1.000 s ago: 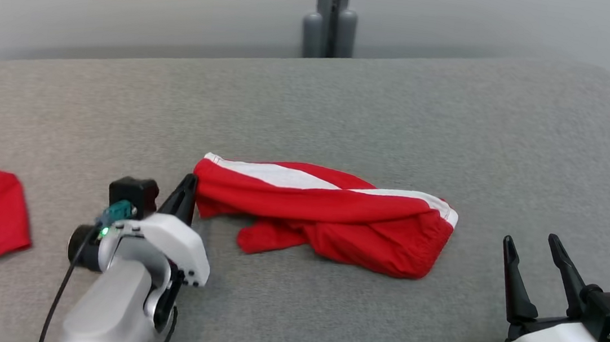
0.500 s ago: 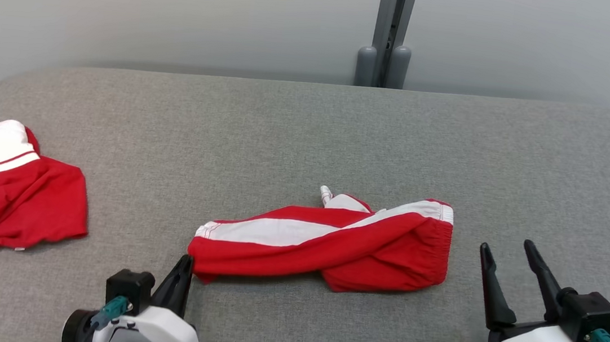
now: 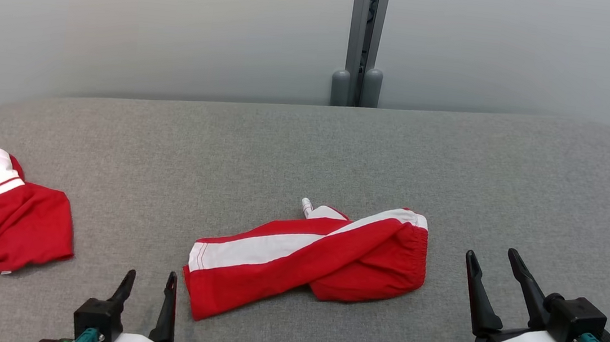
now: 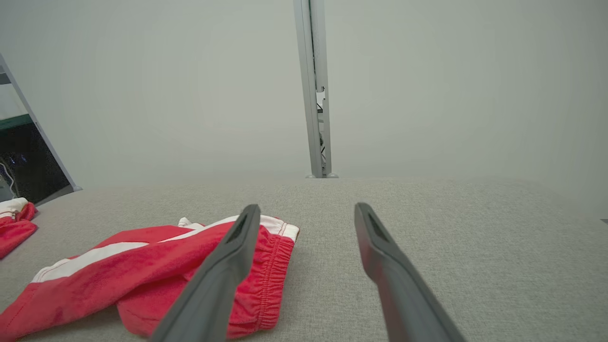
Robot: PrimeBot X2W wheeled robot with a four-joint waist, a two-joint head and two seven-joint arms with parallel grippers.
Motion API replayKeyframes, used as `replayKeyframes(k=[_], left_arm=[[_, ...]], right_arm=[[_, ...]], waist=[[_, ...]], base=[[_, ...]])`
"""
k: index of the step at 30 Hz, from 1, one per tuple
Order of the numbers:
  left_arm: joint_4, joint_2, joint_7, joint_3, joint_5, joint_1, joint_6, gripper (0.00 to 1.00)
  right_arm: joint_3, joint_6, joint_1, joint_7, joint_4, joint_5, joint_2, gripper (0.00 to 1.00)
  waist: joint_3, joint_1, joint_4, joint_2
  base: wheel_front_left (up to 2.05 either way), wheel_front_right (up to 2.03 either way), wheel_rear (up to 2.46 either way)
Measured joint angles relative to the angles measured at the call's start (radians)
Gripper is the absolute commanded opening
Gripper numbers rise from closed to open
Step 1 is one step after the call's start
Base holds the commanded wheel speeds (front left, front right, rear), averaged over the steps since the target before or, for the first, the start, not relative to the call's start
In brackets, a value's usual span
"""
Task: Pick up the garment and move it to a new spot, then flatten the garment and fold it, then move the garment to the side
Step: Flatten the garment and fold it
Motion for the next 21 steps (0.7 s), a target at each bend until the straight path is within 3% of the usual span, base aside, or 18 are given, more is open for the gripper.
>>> replayKeyframes(k=[15, 21], left_arm=[[-0.054, 0.0, 0.0, 0.028, -0.003, 0.033, 0.004, 1.0], [-0.052, -0.001, 0.0, 0.0, -0.051, 0.014, -0.017, 1.0]], right_arm=[[0.013, 0.0, 0.011, 0.0, 0.007, 0.01, 0.012, 1.0], [0.023, 0.0, -0.001, 0.0, 0.007, 0.011, 0.006, 1.0]], waist=[[-0.027, 0.0, -0.017, 0.0], [0.009, 0.0, -0.018, 0.0]], base=[[0.0, 0.0, 0.0], [0.0, 0.0, 0.0]])
